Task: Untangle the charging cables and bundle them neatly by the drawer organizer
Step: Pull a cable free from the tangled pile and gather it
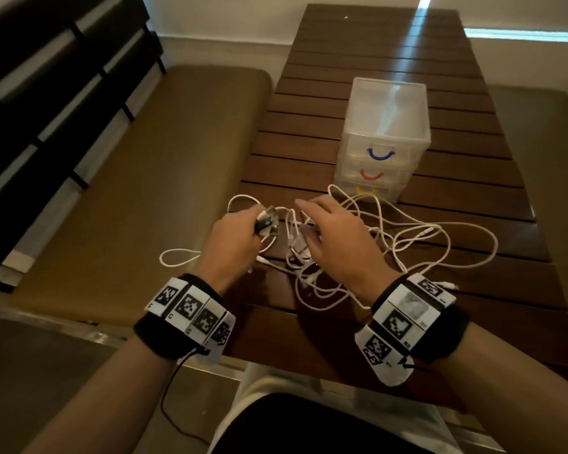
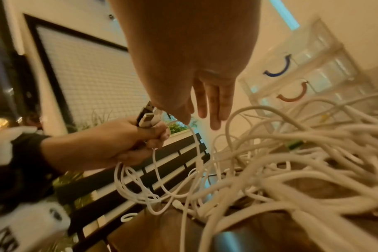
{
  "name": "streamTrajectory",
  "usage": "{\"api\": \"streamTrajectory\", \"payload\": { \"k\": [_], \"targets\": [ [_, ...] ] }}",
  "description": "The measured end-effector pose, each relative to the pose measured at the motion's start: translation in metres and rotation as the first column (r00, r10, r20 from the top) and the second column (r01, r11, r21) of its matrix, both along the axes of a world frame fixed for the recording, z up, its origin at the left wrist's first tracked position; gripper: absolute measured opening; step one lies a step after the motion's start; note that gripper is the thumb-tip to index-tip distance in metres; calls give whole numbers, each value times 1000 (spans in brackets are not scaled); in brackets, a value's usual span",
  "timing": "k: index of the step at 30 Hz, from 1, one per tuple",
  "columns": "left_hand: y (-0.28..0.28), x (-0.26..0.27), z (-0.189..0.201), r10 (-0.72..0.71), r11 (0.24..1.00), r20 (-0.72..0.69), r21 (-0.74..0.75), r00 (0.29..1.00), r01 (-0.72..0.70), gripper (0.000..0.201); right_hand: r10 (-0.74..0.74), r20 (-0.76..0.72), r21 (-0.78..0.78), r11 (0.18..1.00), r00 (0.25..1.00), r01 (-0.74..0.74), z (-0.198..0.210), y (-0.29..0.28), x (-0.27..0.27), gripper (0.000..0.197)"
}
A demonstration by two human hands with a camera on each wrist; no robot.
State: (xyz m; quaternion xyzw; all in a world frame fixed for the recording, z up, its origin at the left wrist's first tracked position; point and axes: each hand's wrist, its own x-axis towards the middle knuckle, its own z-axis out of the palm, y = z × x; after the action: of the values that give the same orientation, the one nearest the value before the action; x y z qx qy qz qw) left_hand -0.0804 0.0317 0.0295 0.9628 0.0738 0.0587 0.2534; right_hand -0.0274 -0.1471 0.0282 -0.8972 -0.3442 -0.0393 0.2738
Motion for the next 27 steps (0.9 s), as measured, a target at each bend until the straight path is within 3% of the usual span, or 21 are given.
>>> {"api": "streamTrajectory", "payload": {
  "k": [3,9,13,18,22,24,27],
  "targets": [
    [34,4,12,100,993,50,52,994,-103,15,49,70,-1,999,996,-49,0,12,-2,36],
    [104,9,20,248,953,90,155,964,-260,17,161,-34,-47,985,986,-163,-5,43,-5,24],
    [131,4,14,314,926,-14,225,949,-303,21,194,-112,-137,968,975,-209,-10,60,-6,23],
    [127,-8,6,247,969,-24,16,969,-247,37,226,-154,-185,950,962,-253,-19,77,-11,21],
    [119,-9,11,249,901,-78,-347,965,-260,44,230,-186,-206,942,955,-267,-16,81,-10,21],
    [113,-7,16,217,893,-56,-391,975,-221,36,231,-198,-198,942,953,-270,-11,79,-8,23],
    [101,-3,22,121,941,-42,-312,992,-128,31,204,-241,-169,954,949,-248,0,78,-9,32]
  ]
}}
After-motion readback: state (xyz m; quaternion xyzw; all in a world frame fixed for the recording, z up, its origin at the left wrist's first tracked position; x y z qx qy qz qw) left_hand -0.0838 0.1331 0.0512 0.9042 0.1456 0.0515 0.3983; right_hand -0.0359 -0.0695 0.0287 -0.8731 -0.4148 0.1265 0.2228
